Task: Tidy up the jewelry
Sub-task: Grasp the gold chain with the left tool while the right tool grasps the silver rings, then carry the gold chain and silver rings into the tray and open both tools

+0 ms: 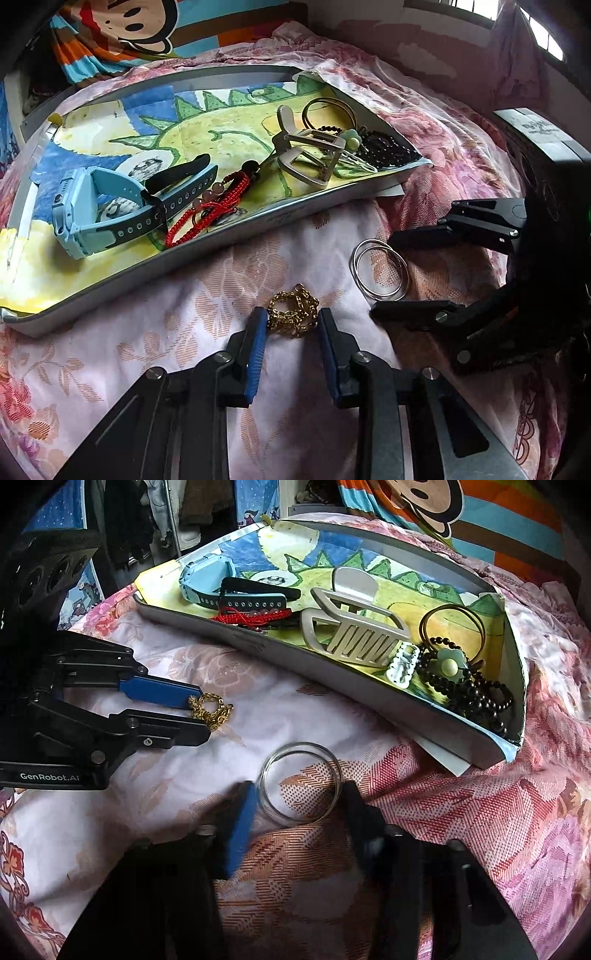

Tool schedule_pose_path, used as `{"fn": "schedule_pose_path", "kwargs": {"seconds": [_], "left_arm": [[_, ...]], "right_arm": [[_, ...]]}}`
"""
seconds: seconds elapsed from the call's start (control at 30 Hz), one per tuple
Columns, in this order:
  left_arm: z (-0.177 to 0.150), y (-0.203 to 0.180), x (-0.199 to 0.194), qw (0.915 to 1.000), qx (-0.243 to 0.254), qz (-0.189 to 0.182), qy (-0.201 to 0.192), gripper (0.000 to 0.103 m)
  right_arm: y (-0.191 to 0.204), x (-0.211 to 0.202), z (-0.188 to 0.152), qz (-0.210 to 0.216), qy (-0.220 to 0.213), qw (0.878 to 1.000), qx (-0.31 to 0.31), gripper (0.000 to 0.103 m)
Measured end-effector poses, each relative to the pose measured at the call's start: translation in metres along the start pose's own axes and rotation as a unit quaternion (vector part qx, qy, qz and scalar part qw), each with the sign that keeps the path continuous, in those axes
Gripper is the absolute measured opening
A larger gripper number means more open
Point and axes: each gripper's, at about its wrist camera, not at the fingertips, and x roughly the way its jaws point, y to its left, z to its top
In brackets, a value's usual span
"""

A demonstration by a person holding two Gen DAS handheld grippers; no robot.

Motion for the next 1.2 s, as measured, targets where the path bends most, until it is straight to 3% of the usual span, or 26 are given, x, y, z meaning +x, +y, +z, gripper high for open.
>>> {"fn": "schedule_pose_path", "kwargs": {"seconds": [0.4,0.67,0.93,1.2], "left_arm": [[0.002,0.000,-0.011,0.9999,0.007,0.000,-0.012,0.025],[0.014,-0.002,-0.041,0.9987,0.009,0.000,-0.051,0.025],[0.025,0.006,-0.065,0.9936,-0.032,0.006,-0.109,0.025],[0.035,0.032,-0.085,0.9790,-0.102,0.035,-0.173,0.025]], "right_arm": [[0.000,-0.017,-0.002,-0.021,-0.031,0.999,0.002,0.039],[-0.007,-0.052,0.003,-0.020,-0.076,0.997,0.023,0.039],[-0.021,-0.074,0.014,-0.035,-0.148,0.986,0.063,0.039],[-0.041,-0.083,0.028,-0.058,-0.207,0.971,0.104,0.039]]}}
